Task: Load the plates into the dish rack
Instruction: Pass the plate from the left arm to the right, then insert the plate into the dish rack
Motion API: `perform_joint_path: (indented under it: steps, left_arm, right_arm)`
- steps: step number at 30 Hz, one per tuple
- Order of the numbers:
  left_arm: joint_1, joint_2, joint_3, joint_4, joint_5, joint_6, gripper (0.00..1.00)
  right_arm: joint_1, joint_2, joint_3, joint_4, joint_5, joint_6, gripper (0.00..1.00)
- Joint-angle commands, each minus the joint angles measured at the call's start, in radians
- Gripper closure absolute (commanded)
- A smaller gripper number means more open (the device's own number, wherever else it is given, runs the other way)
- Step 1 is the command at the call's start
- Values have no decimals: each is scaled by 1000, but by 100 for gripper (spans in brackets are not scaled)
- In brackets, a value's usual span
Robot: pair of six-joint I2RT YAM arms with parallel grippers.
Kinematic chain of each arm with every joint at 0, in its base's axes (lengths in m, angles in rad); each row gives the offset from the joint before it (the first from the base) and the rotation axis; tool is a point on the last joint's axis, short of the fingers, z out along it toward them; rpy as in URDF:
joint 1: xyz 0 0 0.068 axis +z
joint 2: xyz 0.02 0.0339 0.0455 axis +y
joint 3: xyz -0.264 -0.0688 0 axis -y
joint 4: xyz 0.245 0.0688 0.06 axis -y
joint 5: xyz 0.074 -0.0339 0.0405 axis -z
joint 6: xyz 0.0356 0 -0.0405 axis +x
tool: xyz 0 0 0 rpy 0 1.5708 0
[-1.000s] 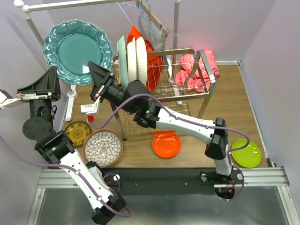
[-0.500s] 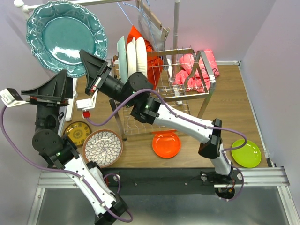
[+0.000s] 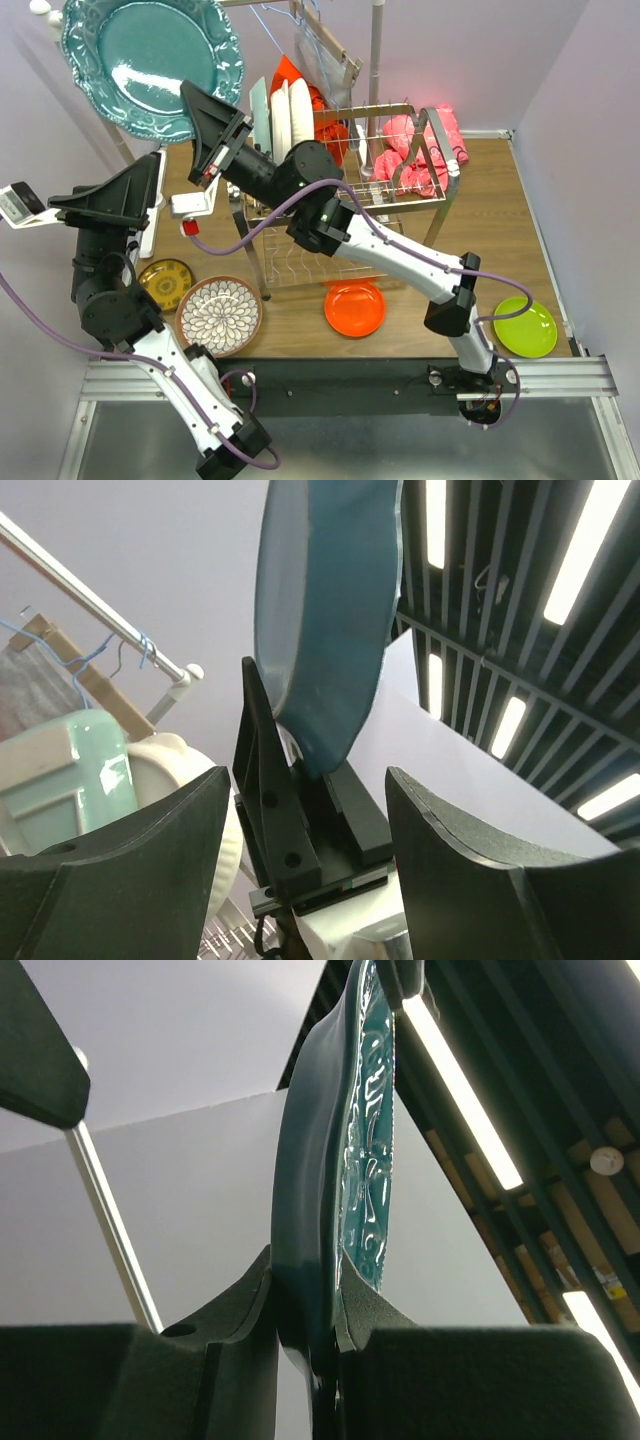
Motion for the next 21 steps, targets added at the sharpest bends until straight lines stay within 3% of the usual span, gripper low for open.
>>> perform_joint_path:
  steps: [1,5,12,16,21]
  left_arm:
    - [-6,44,59,151,49,-116,28]
    - [-6,63,86,187,58,-133,28]
    - [-6,55,16,149,114,-9,28]
    - [-6,75,52,-130,152,256,28]
    - [-5,205,394,-616,97,854,28]
  right_arm:
    - [-24,-102,59,122,3,-17,99]
    - [-32,-116,77,127,8,-20,99]
    - [-43,-168,128,101,29,2,99]
    - [-61,-250,85,92,103,66,99]
    - [-77,-366,2,64,211,176,99]
